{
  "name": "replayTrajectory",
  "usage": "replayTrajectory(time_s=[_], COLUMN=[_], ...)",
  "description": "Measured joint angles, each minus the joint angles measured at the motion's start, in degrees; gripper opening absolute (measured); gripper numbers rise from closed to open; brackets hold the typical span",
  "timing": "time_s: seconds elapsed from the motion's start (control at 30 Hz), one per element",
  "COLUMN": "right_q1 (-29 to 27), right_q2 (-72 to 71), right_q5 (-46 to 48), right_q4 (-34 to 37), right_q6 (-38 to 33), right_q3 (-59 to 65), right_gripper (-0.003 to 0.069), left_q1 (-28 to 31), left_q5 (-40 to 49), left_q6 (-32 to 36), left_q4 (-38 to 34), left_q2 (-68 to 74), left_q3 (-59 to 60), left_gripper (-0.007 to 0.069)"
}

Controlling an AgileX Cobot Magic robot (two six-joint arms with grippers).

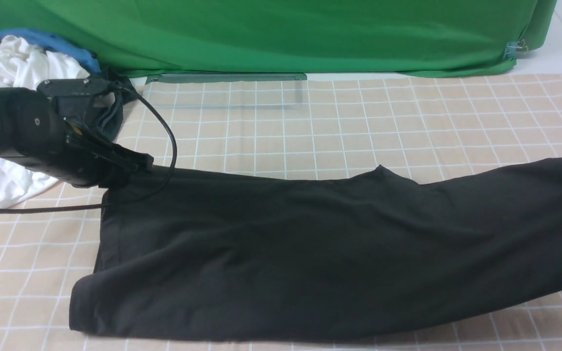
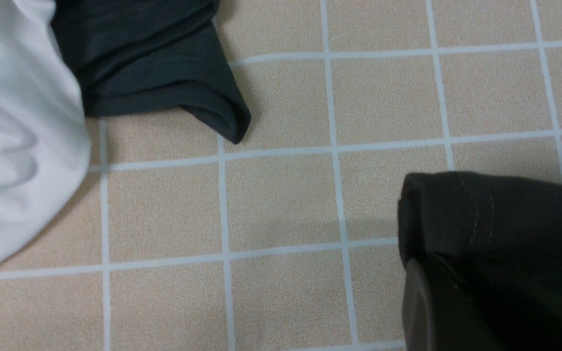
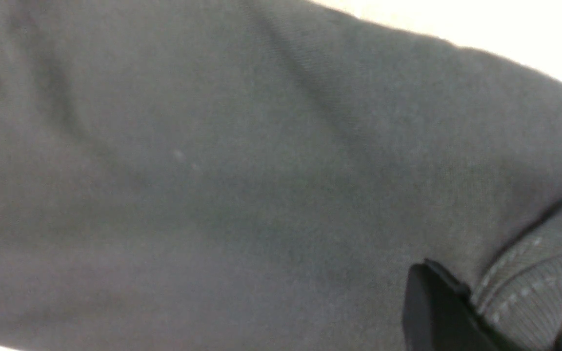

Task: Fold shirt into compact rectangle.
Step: 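Fold the right end of the dark garment over onto its left end with the right gripper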

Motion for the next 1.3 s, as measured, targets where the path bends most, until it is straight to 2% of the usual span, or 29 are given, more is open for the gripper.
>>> replayTrajectory(time_s=[0.1,0.47,0.6,0.8,0.83,1.1,1.3], right_q1=[0.0,0.0,0.0,0.0,0.0,0.0,0.0], right_q2=[0.0,0.0,0.0,0.0,0.0,0.0,0.0], right_q5=[0.0,0.0,0.1,0.2,0.2,0.2,0.2], right_q4=[0.0,0.0,0.0,0.0,0.0,0.0,0.0], right_q6=[0.0,0.0,0.0,0.0,0.0,0.0,0.0], right_q3=[0.0,0.0,0.0,0.0,0.0,0.0,0.0], right_gripper=[0.0106,0.0106,0.0106,0.0106,0.0106,0.0106,0.0106], left_q1=[0.0,0.0,0.0,0.0,0.0,0.0,0.0], left_q5=[0.0,0.7,0.9,0.6,0.3,-0.1,0.1], left_q6=[0.3,1.7,1.5,1.3,1.3,2.1,2.3], left_q4=[0.0,0.3,0.2,0.2,0.2,0.2,0.2], left_q2=[0.0,4.7,5.6,5.6,5.8,7.0,3.8], left_q3=[0.1,0.2,0.2,0.2,0.2,0.3,0.4], left_gripper=[0.0052,0.0337,0.0366,0.0335,0.0283,0.0034,0.0017])
